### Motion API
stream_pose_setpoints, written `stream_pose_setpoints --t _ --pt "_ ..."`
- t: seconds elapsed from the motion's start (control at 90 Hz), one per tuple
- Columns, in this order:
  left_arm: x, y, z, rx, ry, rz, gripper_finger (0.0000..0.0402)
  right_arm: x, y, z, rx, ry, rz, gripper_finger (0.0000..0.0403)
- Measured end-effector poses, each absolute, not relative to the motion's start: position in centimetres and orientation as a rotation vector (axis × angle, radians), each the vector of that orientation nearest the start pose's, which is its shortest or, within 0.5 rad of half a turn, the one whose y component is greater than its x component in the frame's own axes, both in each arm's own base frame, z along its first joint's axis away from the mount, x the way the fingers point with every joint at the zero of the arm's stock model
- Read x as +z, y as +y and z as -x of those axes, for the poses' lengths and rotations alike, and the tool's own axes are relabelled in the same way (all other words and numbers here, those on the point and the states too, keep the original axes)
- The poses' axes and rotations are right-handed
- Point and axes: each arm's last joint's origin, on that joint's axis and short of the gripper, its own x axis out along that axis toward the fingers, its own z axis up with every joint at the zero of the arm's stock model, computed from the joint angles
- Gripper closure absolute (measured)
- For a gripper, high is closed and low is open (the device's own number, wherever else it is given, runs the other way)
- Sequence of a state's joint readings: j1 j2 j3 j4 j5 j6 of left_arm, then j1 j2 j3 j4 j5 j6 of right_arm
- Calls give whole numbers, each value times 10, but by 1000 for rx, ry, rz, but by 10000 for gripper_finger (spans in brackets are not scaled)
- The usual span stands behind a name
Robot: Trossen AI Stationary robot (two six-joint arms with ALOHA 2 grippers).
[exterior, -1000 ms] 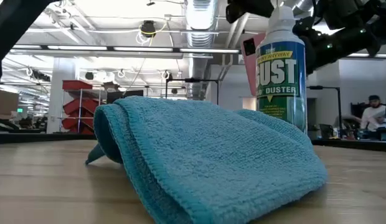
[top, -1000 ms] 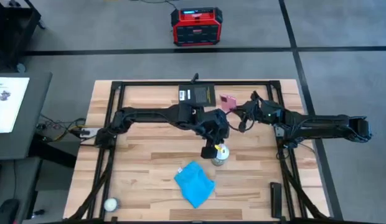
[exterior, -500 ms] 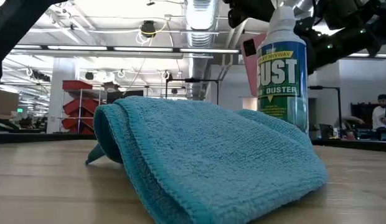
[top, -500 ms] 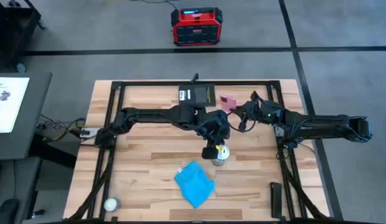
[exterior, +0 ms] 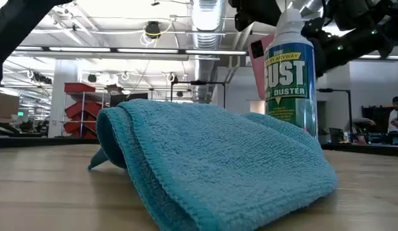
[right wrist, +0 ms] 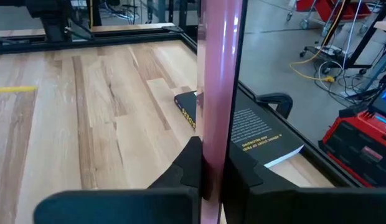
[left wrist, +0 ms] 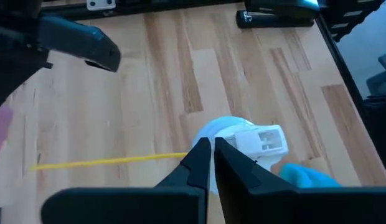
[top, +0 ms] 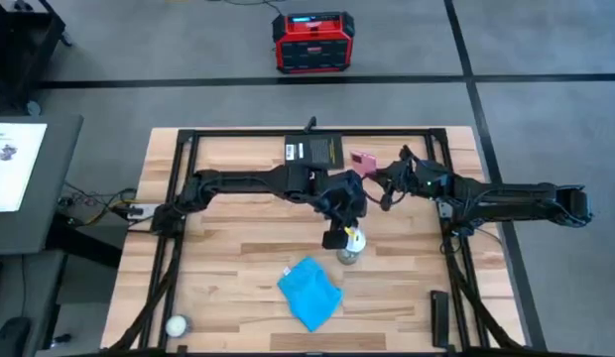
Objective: Apply microfiber cloth
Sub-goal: Spray the back of the cellphone with the spray bottle
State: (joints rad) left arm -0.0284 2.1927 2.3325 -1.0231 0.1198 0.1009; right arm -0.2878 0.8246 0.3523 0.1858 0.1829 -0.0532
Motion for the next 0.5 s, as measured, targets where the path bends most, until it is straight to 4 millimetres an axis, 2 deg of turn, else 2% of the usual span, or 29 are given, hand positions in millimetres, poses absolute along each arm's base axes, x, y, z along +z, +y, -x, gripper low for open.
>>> stream_pose_setpoints --t 0.5 --pt "340 -17 -468 -183 879 -47 402 212 -56 -170 -459 304 37 393"
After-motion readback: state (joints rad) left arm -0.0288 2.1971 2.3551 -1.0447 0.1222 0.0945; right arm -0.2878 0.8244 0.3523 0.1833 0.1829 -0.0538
